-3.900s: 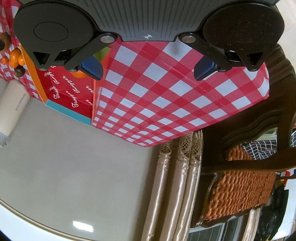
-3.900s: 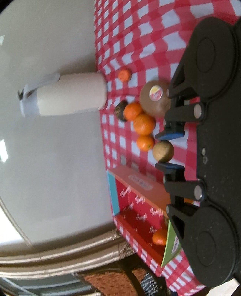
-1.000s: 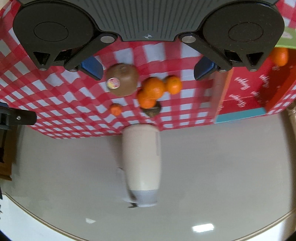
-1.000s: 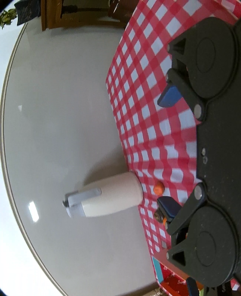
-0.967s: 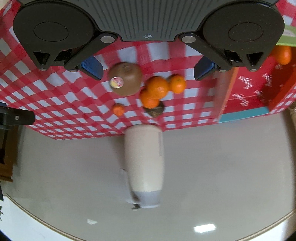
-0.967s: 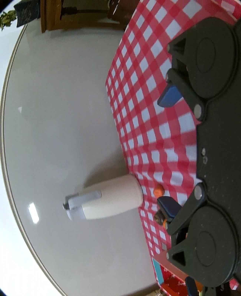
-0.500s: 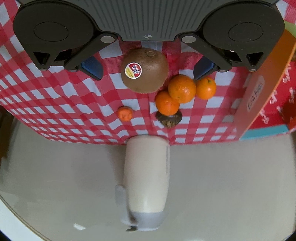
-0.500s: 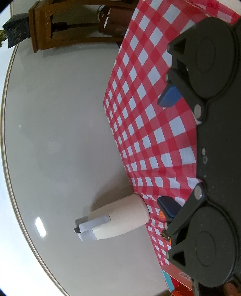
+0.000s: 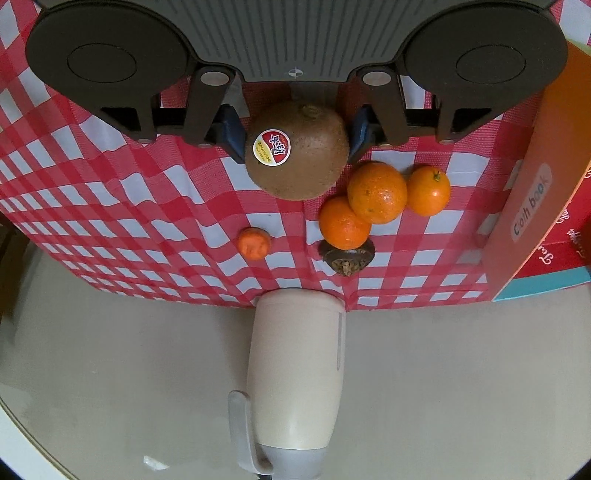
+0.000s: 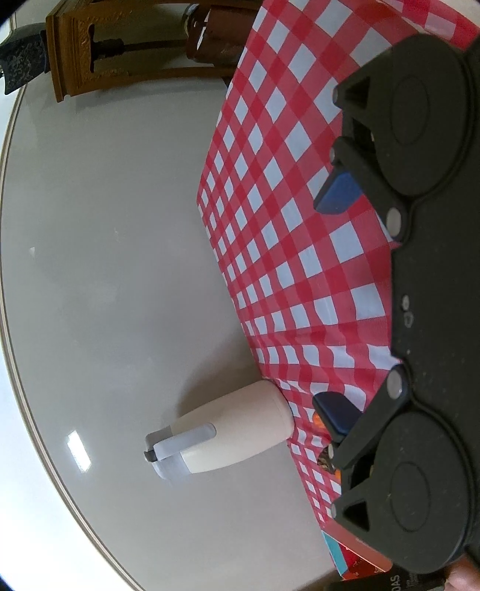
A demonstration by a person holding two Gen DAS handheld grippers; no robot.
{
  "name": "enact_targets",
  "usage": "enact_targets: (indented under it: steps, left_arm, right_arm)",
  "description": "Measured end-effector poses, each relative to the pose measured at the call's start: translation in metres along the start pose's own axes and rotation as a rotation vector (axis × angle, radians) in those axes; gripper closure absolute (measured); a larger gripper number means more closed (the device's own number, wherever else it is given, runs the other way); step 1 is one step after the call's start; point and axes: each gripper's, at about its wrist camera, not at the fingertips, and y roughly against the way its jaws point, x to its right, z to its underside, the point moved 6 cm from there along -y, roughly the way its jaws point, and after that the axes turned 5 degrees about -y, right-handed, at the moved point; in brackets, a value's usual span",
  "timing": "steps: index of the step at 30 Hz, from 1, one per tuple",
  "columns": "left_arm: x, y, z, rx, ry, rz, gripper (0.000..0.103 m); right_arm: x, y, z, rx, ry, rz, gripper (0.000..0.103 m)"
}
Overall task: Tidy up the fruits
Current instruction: 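Carry the kiwi into the box and open the left gripper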
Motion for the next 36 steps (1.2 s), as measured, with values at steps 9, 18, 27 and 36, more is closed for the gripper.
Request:
enact_targets:
  steps: [9,18,27,36]
  left_arm:
    - [-0.006,0.007,-0.002,0.025,0.034,0.016,0.047]
    - [-0.024,0.035,-0.014,0.115,0.026,-0.013,0.047]
    - [-0.082,0.068,-0.023,0.193,0.073,-0.115,0.047]
    - [-0.152,0.086,-0.017,0.198,0.124,-0.241,0.047]
  right_arm:
    - [-0.001,0.002,-0.001,0.018,0.000,0.008,0.000]
    - [-0.008,0.000,0.000,0.012,0.012,-0.003,0.000]
    - [-0.037,-0.004,0.009,-0.004,0.056,-0.047,0.000]
    - [-0.077,-0.009,0.020,-0.024,0.104,-0.108,0.000]
